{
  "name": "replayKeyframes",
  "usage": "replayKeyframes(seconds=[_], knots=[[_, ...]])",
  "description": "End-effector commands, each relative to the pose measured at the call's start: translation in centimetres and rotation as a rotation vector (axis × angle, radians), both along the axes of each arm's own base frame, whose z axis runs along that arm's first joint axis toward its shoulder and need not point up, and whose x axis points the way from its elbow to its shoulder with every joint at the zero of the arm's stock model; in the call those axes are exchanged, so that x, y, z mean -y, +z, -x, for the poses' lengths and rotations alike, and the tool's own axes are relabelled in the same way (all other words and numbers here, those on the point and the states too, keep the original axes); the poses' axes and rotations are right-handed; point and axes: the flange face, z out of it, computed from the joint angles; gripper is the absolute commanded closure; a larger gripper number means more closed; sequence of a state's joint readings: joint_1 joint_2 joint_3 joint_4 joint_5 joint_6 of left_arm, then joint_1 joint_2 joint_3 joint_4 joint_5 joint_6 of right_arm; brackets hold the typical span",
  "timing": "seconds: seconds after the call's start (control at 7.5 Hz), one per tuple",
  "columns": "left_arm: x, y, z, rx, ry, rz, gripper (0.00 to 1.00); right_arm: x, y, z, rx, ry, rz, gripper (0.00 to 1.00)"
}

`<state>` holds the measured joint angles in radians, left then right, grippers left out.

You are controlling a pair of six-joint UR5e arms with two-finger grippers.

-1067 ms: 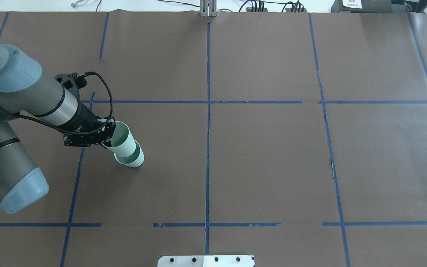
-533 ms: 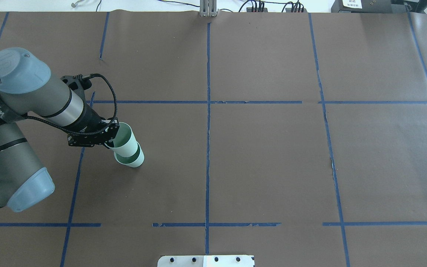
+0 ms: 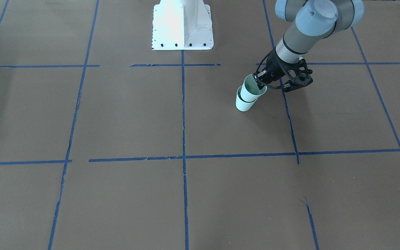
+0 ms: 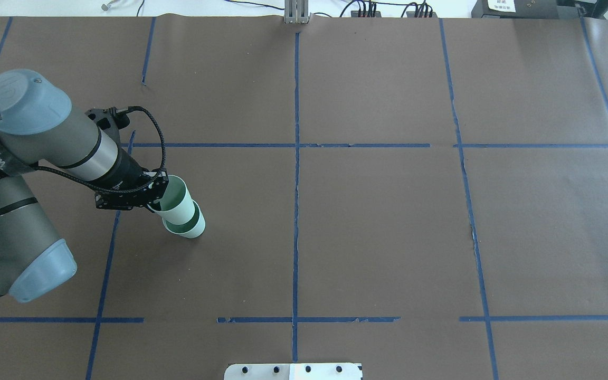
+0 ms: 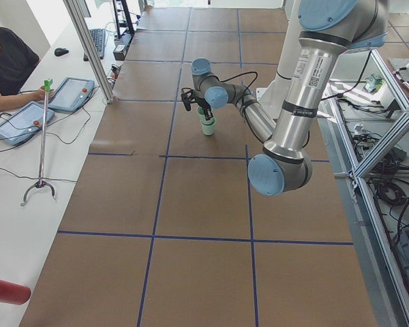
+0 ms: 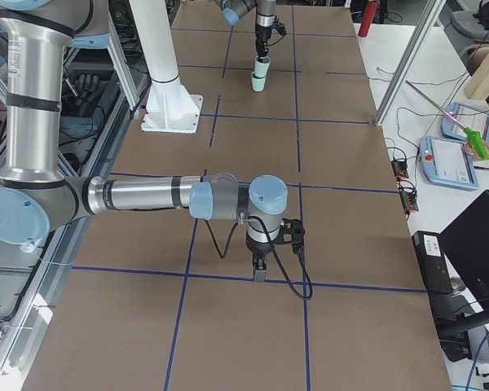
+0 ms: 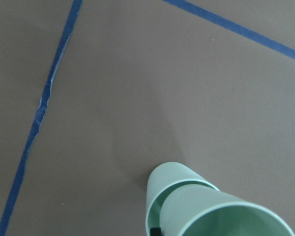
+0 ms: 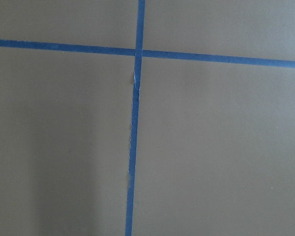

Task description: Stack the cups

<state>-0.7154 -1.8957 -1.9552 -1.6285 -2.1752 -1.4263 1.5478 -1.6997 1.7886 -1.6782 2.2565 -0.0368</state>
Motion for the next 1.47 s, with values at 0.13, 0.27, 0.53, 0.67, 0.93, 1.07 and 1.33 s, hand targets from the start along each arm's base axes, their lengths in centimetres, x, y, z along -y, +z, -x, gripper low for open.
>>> replayKeyframes(seconds=[0.13,0.27,0.53,0.67,0.93,1.07,1.33], knots=[[-0.1,-0.5,0.1,-0.008,-0.001,-0.006,0.0,0.0,0.0,0.0,0.0,0.0,0.0,0.0],[-0.2,-0.9,0.4,-0.016,-0.002,-0.012,0.0,0.0,0.0,0.0,0.0,0.0,0.0,0.0],[-0.4,-2.4,2.2,-0.041,-0.019,-0.036,0.0,0.0,0.0,0.0,0.0,0.0,0.0,0.0],[0.9,-2.6,4.4,-0.045,-0.06,-0.047,0.0,0.0,0.0,0.0,0.0,0.0,0.0,0.0],[4.9,-2.2,10.6,-0.016,-0.118,-0.131,0.0,0.0,-0.1,0.0,0.0,0.0,-0.002,0.0],[6.9,-1.0,14.4,0.048,-0.103,-0.185,0.0,0.0,0.0,0.0,0.0,0.0,0.0,0.0],[9.2,2.4,20.0,0.175,0.093,-0.35,0.0,0.0,0.0,0.0,0.0,0.0,0.0,0.0]])
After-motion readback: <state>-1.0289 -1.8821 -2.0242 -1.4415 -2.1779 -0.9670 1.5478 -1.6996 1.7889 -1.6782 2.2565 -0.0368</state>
